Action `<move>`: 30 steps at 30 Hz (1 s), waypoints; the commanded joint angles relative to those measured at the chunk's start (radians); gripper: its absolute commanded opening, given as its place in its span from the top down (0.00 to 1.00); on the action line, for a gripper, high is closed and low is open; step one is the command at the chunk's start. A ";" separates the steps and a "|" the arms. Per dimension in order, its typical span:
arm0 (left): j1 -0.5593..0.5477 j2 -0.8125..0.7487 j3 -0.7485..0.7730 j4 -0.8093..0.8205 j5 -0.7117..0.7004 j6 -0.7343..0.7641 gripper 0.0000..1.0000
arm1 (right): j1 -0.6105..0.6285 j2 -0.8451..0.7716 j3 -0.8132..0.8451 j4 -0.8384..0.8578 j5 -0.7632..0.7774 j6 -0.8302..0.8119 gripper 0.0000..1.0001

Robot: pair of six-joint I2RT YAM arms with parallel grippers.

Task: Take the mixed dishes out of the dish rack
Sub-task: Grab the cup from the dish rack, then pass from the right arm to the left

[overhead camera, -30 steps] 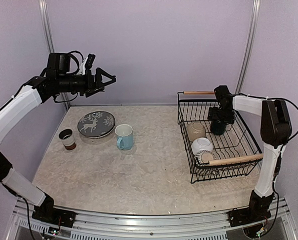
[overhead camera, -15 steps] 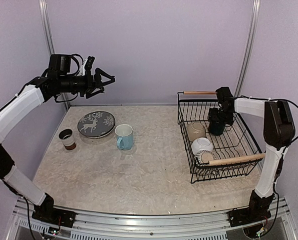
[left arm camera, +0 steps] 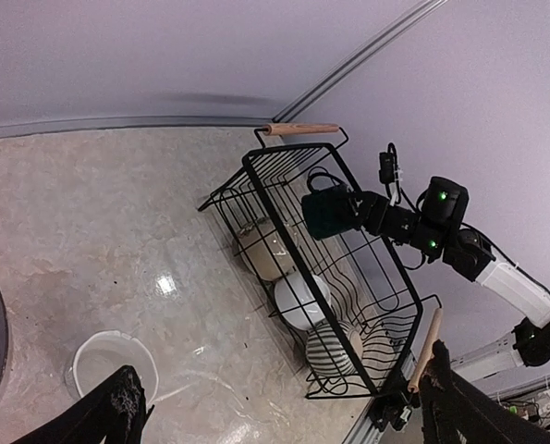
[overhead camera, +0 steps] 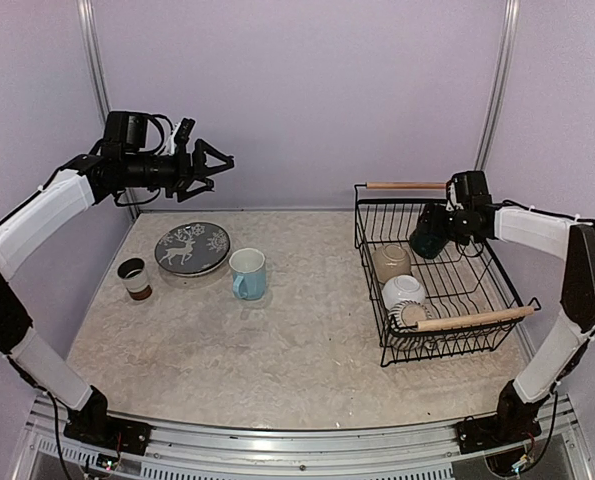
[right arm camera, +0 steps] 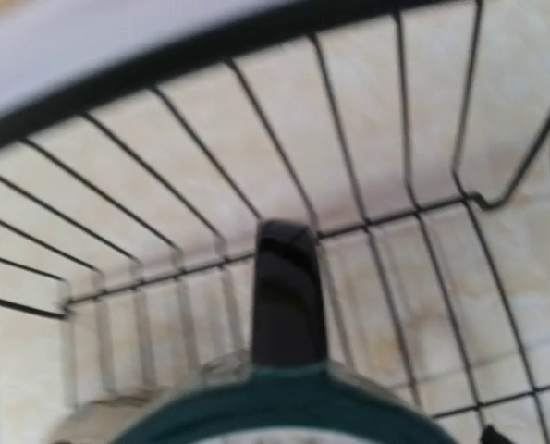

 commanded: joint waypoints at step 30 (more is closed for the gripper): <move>-0.050 0.174 -0.012 0.182 0.371 -0.200 0.04 | 0.048 -0.456 -0.456 0.817 -0.458 0.464 1.00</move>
